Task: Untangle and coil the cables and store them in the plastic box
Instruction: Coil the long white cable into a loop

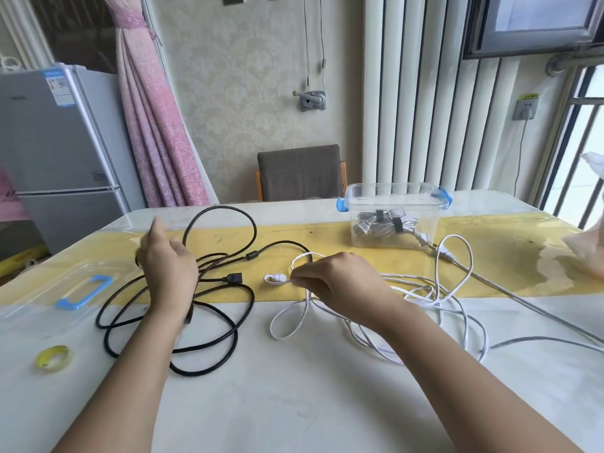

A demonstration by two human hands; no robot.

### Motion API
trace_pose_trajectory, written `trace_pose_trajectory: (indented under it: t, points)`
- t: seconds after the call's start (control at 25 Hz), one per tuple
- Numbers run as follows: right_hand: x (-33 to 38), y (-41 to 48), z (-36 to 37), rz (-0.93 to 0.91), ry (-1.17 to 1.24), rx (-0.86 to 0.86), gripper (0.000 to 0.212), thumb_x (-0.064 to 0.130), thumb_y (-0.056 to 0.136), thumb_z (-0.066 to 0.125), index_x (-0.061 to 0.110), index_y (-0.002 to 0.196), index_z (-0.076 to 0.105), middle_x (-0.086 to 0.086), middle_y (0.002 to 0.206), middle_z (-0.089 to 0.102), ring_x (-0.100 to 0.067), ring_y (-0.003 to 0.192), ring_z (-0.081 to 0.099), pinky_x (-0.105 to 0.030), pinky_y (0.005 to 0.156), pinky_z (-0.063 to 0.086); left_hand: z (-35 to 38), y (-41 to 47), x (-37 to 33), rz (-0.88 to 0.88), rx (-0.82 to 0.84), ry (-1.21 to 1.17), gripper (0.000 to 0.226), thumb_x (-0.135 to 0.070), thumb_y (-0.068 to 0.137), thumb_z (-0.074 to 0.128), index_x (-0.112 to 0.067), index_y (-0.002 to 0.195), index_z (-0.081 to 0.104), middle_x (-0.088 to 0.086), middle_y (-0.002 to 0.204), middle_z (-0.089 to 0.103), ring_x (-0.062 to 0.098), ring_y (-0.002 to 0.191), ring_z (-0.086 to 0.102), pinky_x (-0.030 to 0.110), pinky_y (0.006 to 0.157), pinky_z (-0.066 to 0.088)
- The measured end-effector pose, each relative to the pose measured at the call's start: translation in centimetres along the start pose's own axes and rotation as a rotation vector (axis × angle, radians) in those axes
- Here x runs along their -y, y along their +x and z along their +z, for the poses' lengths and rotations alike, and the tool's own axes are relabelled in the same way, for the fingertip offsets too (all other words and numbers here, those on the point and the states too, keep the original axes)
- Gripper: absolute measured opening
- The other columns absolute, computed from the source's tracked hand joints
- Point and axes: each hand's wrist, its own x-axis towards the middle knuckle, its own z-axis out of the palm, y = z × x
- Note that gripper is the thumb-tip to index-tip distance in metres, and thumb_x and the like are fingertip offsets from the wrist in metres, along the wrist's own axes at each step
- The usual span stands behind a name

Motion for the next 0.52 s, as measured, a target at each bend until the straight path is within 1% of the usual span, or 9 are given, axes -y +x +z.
trace_pose_trajectory:
  t: [0.04, 0.08, 0.12, 0.16, 0.2, 0.28, 0.36, 0.44, 0.52]
  points:
    - [0.0, 0.1, 0.0, -0.040, 0.006, -0.043, 0.025, 0.034, 0.093, 0.047, 0.022, 0.084, 0.067, -0.001, 0.068, 0.060, -0.024, 0.062, 0.040, -0.029, 0.048, 0.032, -0.3, -0.5, -0.5, 0.151, -0.032, 0.053, 0.041, 0.001, 0.093, 0.041, 0.003, 0.134, 0.045, 0.022, 0.131, 0.050, 0.036, 0.123, 0.042, 0.038, 0.105, 0.030]
    - [0.1, 0.2, 0.1, -0.063, 0.016, -0.064, 0.024, 0.034, 0.090, 0.049, 0.022, 0.080, 0.067, 0.000, 0.065, 0.060, -0.024, 0.060, 0.042, -0.027, 0.046, 0.032, -0.5, -1.3, -1.4, 0.300, -0.030, 0.001, 0.037, -0.002, 0.093, 0.044, 0.002, 0.129, 0.050, 0.020, 0.132, 0.051, 0.032, 0.125, 0.042, 0.036, 0.108, 0.030]
    - [0.3, 0.3, 0.2, -0.072, 0.030, -0.075, 0.022, 0.033, 0.087, 0.051, 0.023, 0.079, 0.068, 0.001, 0.064, 0.061, -0.023, 0.059, 0.048, -0.026, 0.045, 0.033, -0.5, -2.5, -2.8, 0.404, 0.047, -0.132, 0.030, -0.010, 0.094, 0.044, -0.002, 0.119, 0.058, 0.014, 0.123, 0.059, 0.024, 0.119, 0.051, 0.031, 0.105, 0.036]
    - [0.5, 0.3, 0.3, -0.075, 0.050, -0.086, 0.019, 0.033, 0.085, 0.054, 0.024, 0.080, 0.070, 0.003, 0.065, 0.064, -0.021, 0.060, 0.053, -0.025, 0.045, 0.035, -0.3, -4.2, -4.2, 0.434, 0.213, -0.293, 0.028, -0.020, 0.095, 0.043, -0.007, 0.105, 0.065, 0.006, 0.109, 0.067, 0.014, 0.108, 0.059, 0.025, 0.096, 0.043]
    - [0.8, 0.3, 0.2, -0.077, 0.068, -0.102, 0.016, 0.033, 0.083, 0.057, 0.026, 0.081, 0.071, 0.005, 0.067, 0.066, -0.019, 0.060, 0.056, -0.024, 0.046, 0.037, 0.0, -5.9, -5.4, 0.418, 0.429, -0.433, 0.034, -0.030, 0.095, 0.040, -0.011, 0.092, 0.068, 0.000, 0.094, 0.071, 0.008, 0.094, 0.064, 0.020, 0.085, 0.047]
    - [1.0, 0.2, 0.0, -0.054, 0.103, -0.157, 0.012, 0.035, 0.080, 0.062, 0.028, 0.083, 0.070, 0.007, 0.067, 0.066, -0.013, 0.056, 0.053, -0.023, 0.046, 0.037, 1.3, -8.5, -6.7, 0.312, 0.736, -0.600, 0.050, -0.042, 0.095, 0.035, -0.006, 0.081, 0.067, 0.003, 0.071, 0.067, 0.014, 0.070, 0.063, 0.022, 0.065, 0.049]
    - [0.6, 0.2, -0.6, -0.005, 0.130, -0.199, 0.015, 0.039, 0.078, 0.065, 0.024, 0.078, 0.067, 0.011, 0.061, 0.057, -0.013, 0.050, 0.045, -0.020, 0.044, 0.033, 2.3, -9.5, -6.7, 0.164, 0.901, -0.677, 0.063, -0.052, 0.096, 0.031, 0.000, 0.075, 0.059, 0.008, 0.051, 0.046, 0.017, 0.044, 0.042, 0.021, 0.044, 0.034]
    - [-0.4, 0.3, -1.0, 0.010, 0.085, -0.276, 0.022, 0.041, 0.078, 0.066, 0.020, 0.072, 0.064, 0.013, 0.059, 0.050, -0.013, 0.047, 0.043, -0.018, 0.043, 0.032, 2.5, -9.3, -6.3, -0.020, 1.033, -0.687, 0.066, -0.060, 0.093, 0.030, -0.006, 0.066, 0.057, 0.002, 0.046, 0.025, 0.011, 0.039, 0.019, 0.018, 0.040, 0.015]
    - [-1.4, 0.3, -1.5, 0.037, 0.037, -0.383, 0.028, 0.043, 0.086, 0.058, 0.018, 0.077, 0.068, 0.007, 0.063, 0.057, -0.020, 0.051, 0.054, -0.024, 0.043, 0.042, 2.0, -8.5, -6.3, -0.216, 1.236, -0.772, 0.058, -0.059, 0.088, 0.042, -0.013, 0.055, 0.055, -0.002, 0.046, 0.023, 0.007, 0.039, 0.015, 0.017, 0.037, 0.013]
